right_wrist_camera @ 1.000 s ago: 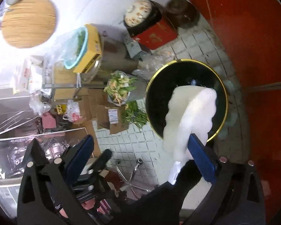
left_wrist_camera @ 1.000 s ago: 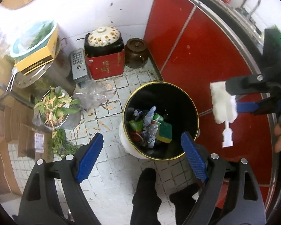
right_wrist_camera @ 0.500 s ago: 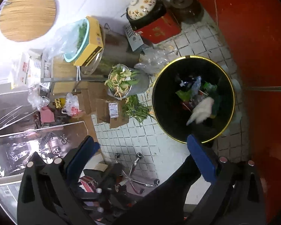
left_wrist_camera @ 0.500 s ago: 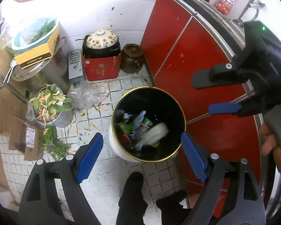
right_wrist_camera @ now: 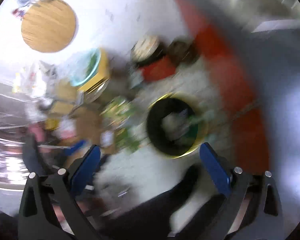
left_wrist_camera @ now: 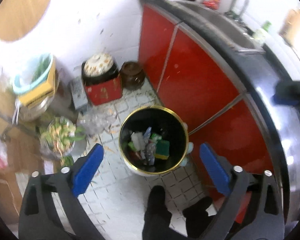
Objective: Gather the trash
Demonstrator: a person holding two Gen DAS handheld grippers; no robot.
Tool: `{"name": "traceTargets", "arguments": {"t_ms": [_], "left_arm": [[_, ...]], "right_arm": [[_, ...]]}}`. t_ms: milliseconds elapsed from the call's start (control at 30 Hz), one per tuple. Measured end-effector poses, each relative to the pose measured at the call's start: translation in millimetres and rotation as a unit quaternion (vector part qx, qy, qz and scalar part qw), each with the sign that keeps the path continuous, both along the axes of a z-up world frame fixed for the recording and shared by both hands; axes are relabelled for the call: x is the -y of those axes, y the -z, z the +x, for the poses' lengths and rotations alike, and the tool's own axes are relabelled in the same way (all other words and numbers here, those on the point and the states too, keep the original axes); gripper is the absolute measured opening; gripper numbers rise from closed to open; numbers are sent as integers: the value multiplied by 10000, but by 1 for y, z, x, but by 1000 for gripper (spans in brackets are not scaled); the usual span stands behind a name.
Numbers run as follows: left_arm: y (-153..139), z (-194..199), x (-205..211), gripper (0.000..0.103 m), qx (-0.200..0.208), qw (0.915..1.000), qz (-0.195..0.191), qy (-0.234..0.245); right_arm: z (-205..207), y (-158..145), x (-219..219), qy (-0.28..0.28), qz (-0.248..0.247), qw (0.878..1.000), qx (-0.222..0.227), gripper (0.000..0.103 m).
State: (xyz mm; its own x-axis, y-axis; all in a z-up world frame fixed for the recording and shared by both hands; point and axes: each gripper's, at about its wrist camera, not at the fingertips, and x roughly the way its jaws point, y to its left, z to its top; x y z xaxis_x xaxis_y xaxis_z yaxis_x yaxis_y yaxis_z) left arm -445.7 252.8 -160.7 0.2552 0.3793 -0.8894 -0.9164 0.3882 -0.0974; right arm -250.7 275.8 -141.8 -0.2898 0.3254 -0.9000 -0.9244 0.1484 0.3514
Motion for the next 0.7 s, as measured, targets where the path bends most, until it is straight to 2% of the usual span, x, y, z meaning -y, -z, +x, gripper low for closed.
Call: {"name": "traceTargets", "arguments": {"t_ms": [33,67,100,200,333,433,467,567,633,667,700], "left_arm": [[-11,10,3,96,-15,9998,93,154],[-24,26,6,96,-77,9990,209,378],[-34,40,9,96,-136,9979,295,566],[-67,91,18,96,31,9927,518,1087],[-100,158,34,96,358,9822,524,1766],[-118,217,59,96,485,9666,435,2477],[-125,239,71,96,485,9600,459,2720],[-138,297,111,96,524,9374,558,3396],[-145,333,141,96,579,9215,513,3806],[-146,349,153,96,605,9151,484,3957],[-148,362,165,96,614,9088,471,4099]], "right_arm": [[9,-20,18,66,243,9986,476,96],[20,-44,40,190,514,9929,1060,96],[31,-60,60,336,669,9865,1458,96],[64,-92,117,948,795,9668,2235,96],[120,-120,203,2176,835,9439,2339,96],[156,-133,268,3058,779,9175,2421,96],[166,-135,287,3298,756,9087,2444,96],[188,-140,356,4172,651,8698,2551,96],[201,-146,388,4555,577,8504,2569,96],[208,-148,412,4853,538,8340,2570,96],[213,-148,429,5057,502,8227,2548,96]]}}
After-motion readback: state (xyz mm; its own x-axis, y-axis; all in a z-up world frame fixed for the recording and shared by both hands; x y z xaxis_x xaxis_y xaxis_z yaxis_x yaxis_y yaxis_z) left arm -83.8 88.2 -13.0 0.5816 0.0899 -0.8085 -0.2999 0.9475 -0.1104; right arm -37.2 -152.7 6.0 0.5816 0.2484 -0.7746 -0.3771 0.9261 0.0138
